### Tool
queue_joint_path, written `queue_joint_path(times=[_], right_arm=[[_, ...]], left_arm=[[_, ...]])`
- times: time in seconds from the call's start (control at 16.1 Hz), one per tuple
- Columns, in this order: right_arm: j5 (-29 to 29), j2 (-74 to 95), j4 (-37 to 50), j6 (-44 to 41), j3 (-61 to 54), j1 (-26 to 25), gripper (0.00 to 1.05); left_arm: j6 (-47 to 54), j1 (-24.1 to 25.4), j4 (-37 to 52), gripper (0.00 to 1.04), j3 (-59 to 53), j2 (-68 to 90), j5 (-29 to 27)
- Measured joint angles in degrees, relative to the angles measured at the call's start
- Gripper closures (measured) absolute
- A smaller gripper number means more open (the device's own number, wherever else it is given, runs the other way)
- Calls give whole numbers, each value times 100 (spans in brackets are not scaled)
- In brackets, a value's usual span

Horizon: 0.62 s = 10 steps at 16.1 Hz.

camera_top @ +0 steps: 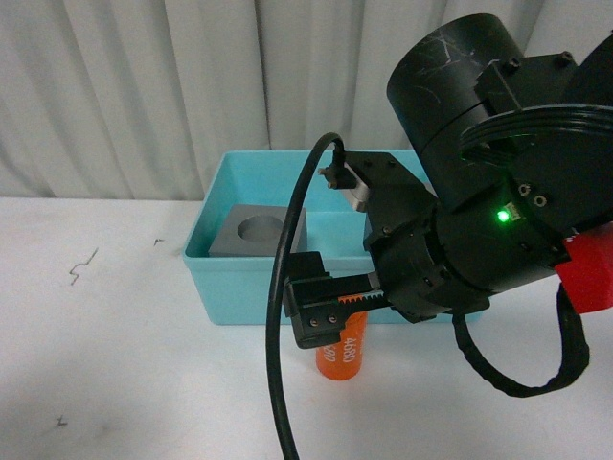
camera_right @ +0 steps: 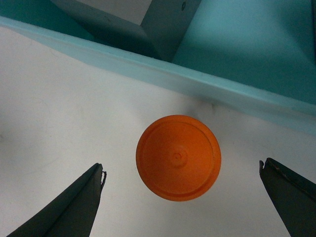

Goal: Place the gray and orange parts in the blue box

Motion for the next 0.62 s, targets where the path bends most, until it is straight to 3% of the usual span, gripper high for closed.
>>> queue_joint_path(times=[0.5, 0.56, 0.62], right_arm=[[15, 535, -24, -31, 332, 4, 6], [17, 551, 24, -37, 332, 4, 7], [17, 553, 44, -57, 332, 4, 16]], left_arm=[[2, 0, 0, 7, 0, 0, 2], [0, 0, 0, 7, 0, 0, 0], [2, 0, 0, 7, 0, 0, 0]])
